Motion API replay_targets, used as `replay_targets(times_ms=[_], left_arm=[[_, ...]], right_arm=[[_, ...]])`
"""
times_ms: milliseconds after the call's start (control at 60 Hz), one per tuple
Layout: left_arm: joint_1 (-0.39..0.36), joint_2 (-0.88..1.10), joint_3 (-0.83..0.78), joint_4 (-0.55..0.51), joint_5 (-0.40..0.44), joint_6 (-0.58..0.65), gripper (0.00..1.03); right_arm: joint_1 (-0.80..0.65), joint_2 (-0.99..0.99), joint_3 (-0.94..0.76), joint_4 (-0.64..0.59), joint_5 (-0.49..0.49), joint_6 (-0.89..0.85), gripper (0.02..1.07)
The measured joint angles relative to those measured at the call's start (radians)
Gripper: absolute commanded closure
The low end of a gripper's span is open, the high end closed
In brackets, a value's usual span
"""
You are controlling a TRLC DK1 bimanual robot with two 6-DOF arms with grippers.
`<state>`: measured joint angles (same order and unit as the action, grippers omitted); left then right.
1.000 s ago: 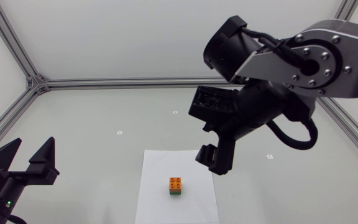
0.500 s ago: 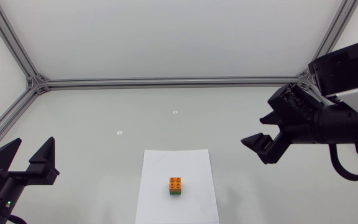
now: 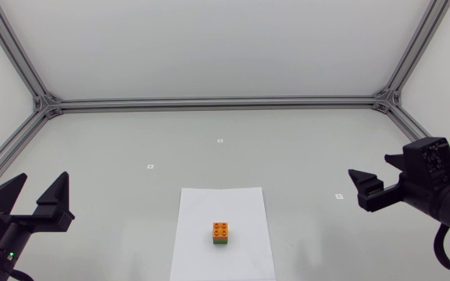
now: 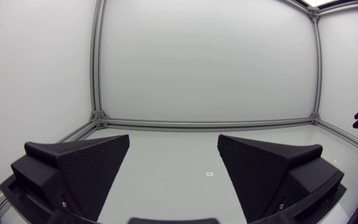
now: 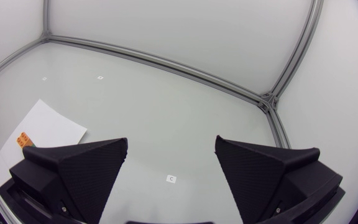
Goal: Pick up the orange 2x2 brick with the right arm and stack it on top of the green 2x2 brick in the center
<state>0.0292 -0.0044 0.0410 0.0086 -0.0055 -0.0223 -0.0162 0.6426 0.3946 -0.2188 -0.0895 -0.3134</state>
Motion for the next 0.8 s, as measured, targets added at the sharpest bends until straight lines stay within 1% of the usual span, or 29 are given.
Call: replay_targets(times_ms=[67, 183, 800], left_arm=[[0.000, 0.000, 0.000, 0.000, 0.000, 0.000, 0.04], [0.000, 0.000, 0.000, 0.000, 0.000, 0.000, 0.04], [0.000, 0.000, 0.000, 0.000, 0.000, 0.000, 0.04]], right_arm=[[-0.018, -0.045, -0.050, 0.066, 0.035, 0.010, 0.07], [-0.050, -0.137, -0.126, 0.147, 0.068, 0.037, 0.07], [-0.014, -0.484, -0.299, 0.193, 0.080, 0.208, 0.07]])
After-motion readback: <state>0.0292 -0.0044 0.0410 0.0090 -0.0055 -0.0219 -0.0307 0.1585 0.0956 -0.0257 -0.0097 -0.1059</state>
